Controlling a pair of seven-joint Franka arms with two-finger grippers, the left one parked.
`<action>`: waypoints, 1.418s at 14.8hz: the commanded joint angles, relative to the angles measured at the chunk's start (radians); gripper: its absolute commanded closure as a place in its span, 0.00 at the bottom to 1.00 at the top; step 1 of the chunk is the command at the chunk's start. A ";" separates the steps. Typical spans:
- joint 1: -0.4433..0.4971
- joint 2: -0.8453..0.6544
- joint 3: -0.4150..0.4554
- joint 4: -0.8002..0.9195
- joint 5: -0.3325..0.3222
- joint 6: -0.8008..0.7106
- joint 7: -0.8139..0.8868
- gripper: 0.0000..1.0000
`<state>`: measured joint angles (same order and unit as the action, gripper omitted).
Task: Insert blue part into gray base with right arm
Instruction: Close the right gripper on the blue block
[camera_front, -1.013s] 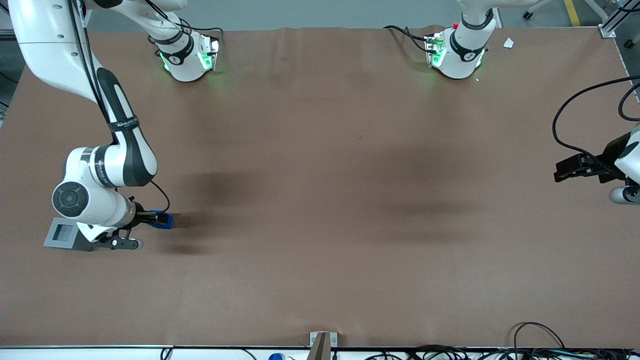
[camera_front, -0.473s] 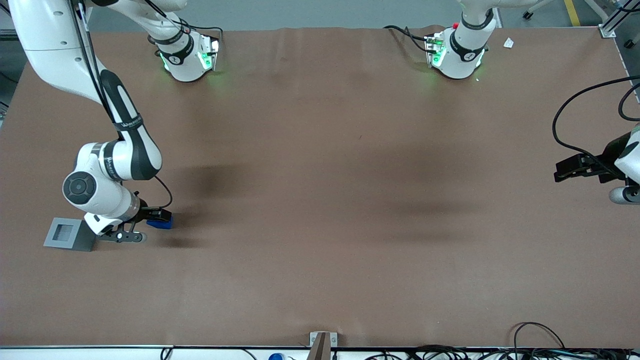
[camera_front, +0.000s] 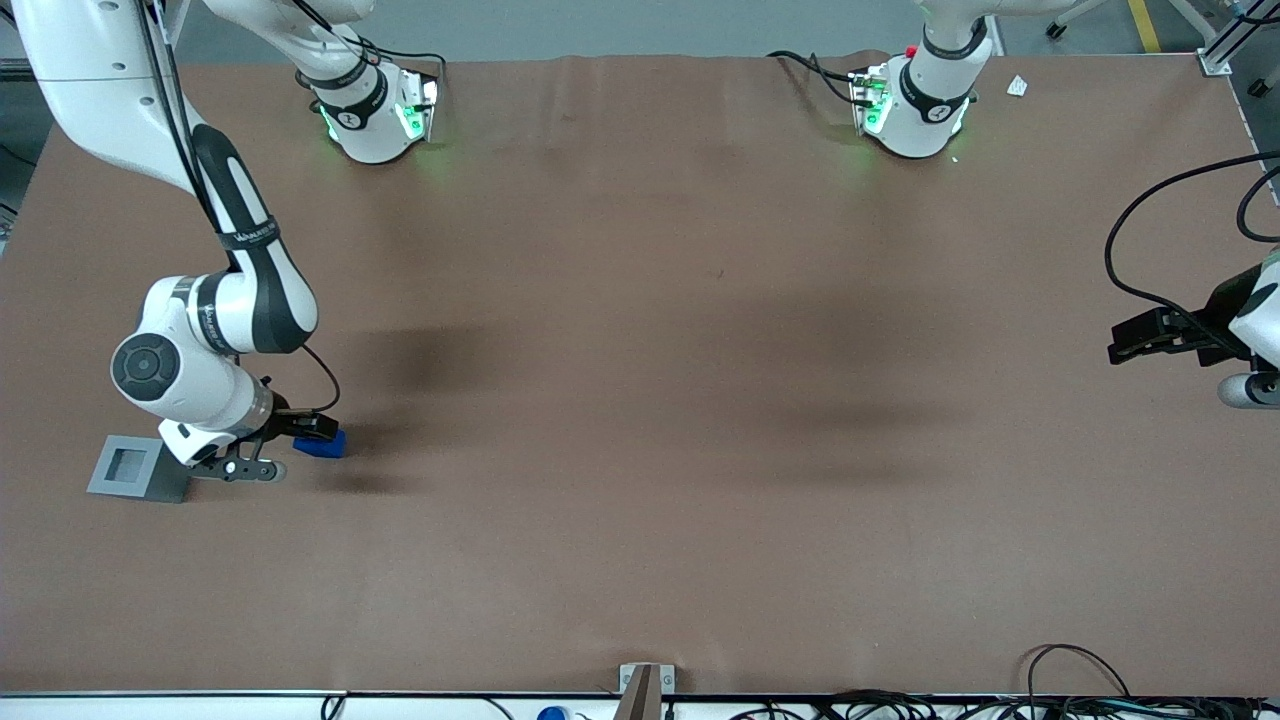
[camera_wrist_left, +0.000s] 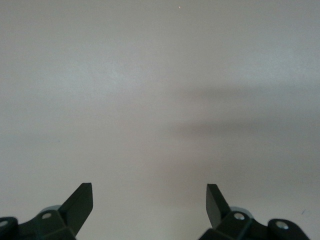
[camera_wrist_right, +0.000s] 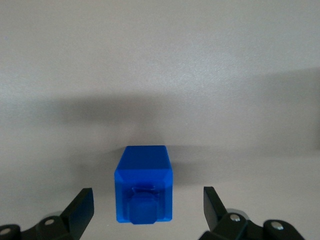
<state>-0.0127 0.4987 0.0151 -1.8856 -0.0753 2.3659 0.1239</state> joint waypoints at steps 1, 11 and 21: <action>-0.010 -0.035 0.012 -0.044 0.028 0.018 -0.009 0.03; -0.023 -0.029 0.011 -0.055 0.026 0.075 -0.102 0.05; -0.016 -0.026 0.011 -0.072 0.028 0.105 -0.101 0.14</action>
<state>-0.0213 0.4987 0.0165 -1.9218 -0.0622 2.4501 0.0429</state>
